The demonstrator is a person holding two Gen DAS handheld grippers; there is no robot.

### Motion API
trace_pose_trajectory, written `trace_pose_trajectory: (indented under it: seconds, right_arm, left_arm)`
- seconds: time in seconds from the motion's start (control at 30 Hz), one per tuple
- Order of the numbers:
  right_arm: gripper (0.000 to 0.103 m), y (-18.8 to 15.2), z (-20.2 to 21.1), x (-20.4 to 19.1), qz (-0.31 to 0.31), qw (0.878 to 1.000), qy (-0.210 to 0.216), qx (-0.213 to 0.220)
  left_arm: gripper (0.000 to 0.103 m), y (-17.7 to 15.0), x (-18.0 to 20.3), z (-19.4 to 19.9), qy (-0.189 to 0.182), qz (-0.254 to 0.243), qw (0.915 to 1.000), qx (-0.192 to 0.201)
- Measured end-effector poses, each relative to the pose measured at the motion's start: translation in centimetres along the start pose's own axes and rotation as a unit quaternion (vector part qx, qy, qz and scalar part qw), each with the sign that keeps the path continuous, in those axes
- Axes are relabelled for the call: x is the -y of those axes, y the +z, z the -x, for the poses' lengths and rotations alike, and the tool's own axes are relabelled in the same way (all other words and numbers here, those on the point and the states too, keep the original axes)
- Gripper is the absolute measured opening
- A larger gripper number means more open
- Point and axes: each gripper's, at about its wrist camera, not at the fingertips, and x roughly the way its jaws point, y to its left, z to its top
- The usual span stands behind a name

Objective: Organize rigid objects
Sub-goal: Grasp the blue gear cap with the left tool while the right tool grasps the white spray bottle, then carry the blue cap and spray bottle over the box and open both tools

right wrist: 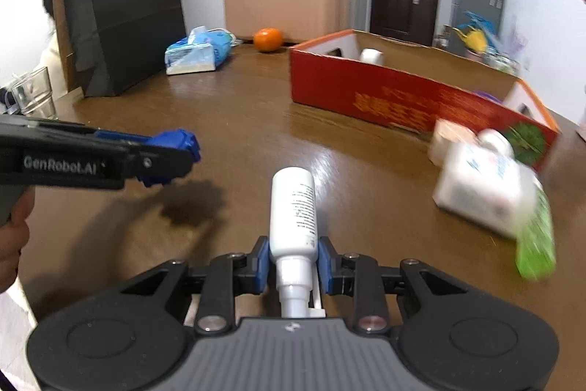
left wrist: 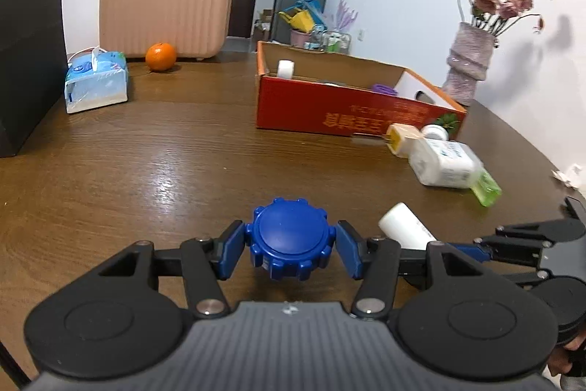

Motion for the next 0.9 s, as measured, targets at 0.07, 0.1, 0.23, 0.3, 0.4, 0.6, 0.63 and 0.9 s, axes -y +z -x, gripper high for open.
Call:
trace_pose_trajectory:
  seconds: [0.07, 0.1, 0.23, 0.3, 0.4, 0.6, 0.63, 0.9]
  right_arm:
    - [0.027, -0.8, 0.8, 0.0, -0.005, 1.0, -0.006, -0.003]
    - [0.027, -1.0, 1.0, 0.1, -0.007, 1.0, -0.009, -0.001]
    - [0.028, -1.3, 1.1, -0.2, -0.008, 1.0, -0.021, 0.003]
    - [0.03, -1.2, 0.9, -0.3, -0.011, 1.0, -0.021, 0.008]
    - [0.03, -0.8, 0.2, -0.3, -0.026, 0.999, -0.018, 0.015]
    - [0.027, -0.9, 0.4, -0.2, -0.051, 0.998, -0.016, 0.03]
    - [0.027, -1.0, 0.8, -0.1, -0.055, 0.998, -0.019, 0.036]
    - [0.026, -0.4, 4.0, 2.4, -0.083, 0.992, -0.04, 0.091]
  left_arm:
    - [0.055, -0.3, 0.2, 0.5, -0.003, 0.001, 1.0, 0.002]
    - [0.055, -0.5, 0.3, 0.7, -0.005, 0.001, 1.0, 0.003]
    - [0.055, -1.1, 0.9, 1.8, -0.014, -0.008, 0.9998, 0.011]
    - [0.055, -1.5, 1.0, 2.2, -0.013, -0.012, 0.9998, 0.013]
    - [0.055, -1.9, 1.1, 2.7, -0.01, -0.018, 0.9997, 0.014]
    - [0.055, -2.2, 0.7, 3.1, -0.006, -0.014, 0.9998, 0.015]
    - [0.055, -2.1, 0.7, 3.0, -0.005, -0.014, 0.9998, 0.013]
    - [0.055, -0.5, 1.7, 1.6, -0.022, -0.035, 0.9991, 0.015]
